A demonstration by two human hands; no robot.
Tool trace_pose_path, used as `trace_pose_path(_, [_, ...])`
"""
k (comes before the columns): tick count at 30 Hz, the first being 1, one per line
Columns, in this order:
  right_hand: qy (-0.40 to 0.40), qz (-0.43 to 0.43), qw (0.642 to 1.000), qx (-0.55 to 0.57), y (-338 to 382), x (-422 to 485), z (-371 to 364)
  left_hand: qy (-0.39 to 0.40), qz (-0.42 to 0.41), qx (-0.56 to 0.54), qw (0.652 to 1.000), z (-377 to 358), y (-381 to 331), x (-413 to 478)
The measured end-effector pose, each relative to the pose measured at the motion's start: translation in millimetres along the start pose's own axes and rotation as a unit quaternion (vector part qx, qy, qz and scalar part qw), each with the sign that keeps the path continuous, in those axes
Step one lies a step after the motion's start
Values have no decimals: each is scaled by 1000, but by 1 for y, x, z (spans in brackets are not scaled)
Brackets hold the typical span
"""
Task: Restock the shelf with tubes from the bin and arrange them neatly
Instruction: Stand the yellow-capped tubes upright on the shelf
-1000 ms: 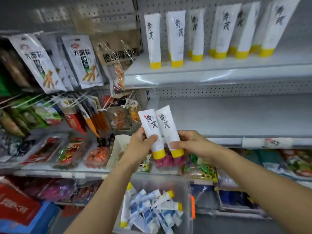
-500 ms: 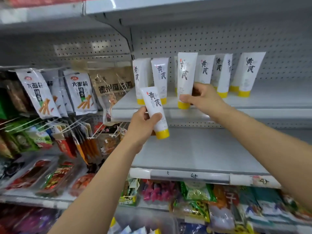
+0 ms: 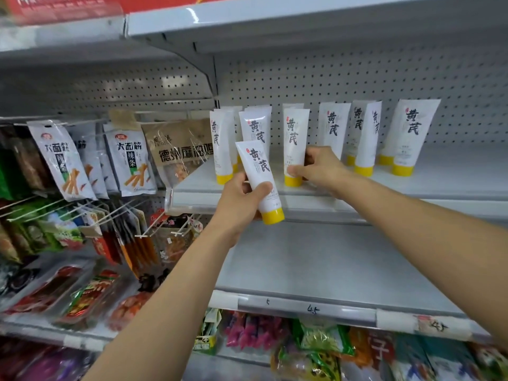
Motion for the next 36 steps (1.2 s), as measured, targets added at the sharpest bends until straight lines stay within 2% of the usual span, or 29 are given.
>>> trace_pose_path(6, [11,-9,1000,-9,-4,-1,3,-3,7,2,1000,-8,1,-2])
trace_pose_path(9, [-67,-7,997,-34,-3,-9,15,-3,5,3,1000,-9,0,-3])
trace_pose_path(11, [-122,5,993,8,2,-21,26,-7,-2,4,1000,-11,-2,-3])
trace_pose_path(12, [-117,8,993,27,5,-27,30,-11,-4,3,1000,-13,-3,-3])
trace_pose_path(13, [-83,12,996,35,8,-33,33,-15,-6,1,1000,-16,-5,-3])
trace_pose_path(16, [106,19,994,-21,18,-57,33,-24,-15,-4,1000,-26,-12,-5])
trace_pose_path(18, [160,41,985,-59,22,-68,33,-28,-22,0,999,-35,-14,-6])
trace_pose_path(24, [83,53,994,-44,13,-62,48,-7,-53,6,999,-56,-25,-11])
trace_pose_path(28, [14,42,998,-49,6,-48,68,-3,-111,95,989,-58,-30,-10])
trace_pose_path(32, [-43,26,997,-52,-1,-32,81,1,-170,236,957,-54,-20,-8])
trace_pose_path(36, [-61,17,996,-67,-10,-21,79,-7,-219,340,915,-50,-12,-10])
Point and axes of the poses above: each hand's wrist, its own x-axis towards the middle knuckle, its own z-axis out of the back of the hand, y = z × x, the point moved 3 cm from there along x, towards the middle knuckle, and after that the axes turned 12 degrees about -y, right-handed, at the moved point
